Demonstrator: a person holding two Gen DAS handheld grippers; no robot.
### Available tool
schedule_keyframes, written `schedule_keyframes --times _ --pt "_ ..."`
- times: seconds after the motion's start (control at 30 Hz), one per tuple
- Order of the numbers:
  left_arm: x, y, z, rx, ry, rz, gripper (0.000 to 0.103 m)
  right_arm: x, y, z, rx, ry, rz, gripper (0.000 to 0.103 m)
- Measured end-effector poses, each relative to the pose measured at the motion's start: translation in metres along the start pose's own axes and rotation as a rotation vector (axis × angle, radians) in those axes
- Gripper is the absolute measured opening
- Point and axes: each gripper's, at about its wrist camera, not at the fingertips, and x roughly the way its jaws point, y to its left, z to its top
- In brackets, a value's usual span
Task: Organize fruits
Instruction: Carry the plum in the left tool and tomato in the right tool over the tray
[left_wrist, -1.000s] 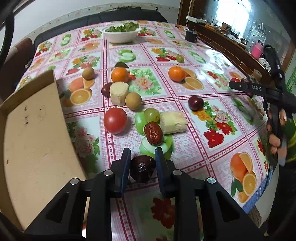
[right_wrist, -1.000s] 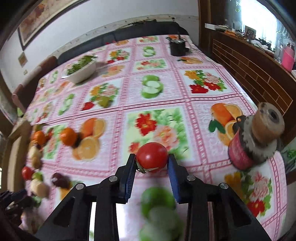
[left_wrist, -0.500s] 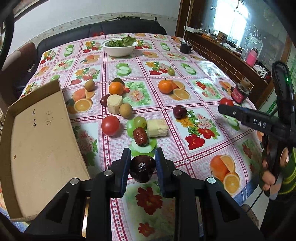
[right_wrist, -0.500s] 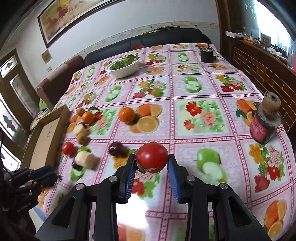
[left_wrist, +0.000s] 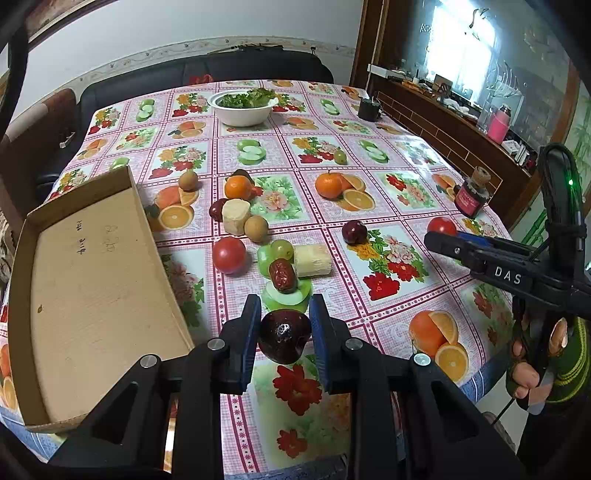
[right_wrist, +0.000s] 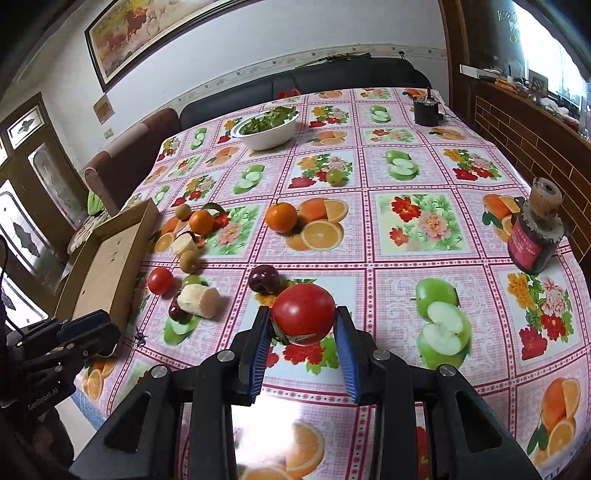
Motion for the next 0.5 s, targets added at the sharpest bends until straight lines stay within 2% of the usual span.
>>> schedule_keyframes --times 0.33,0.5 --pt "-0.011 0.012 -0.002 -0.034 -0.023 0.014 0.024 -0.002 0.016 -0.003 -0.022 0.001 0.01 0.035" --pt "-0.026 0.041 -0.003 -0.085 -0.048 0.051 0.024 -0.003 0.04 -0.003 -0.057 -0.002 0.058 0.035"
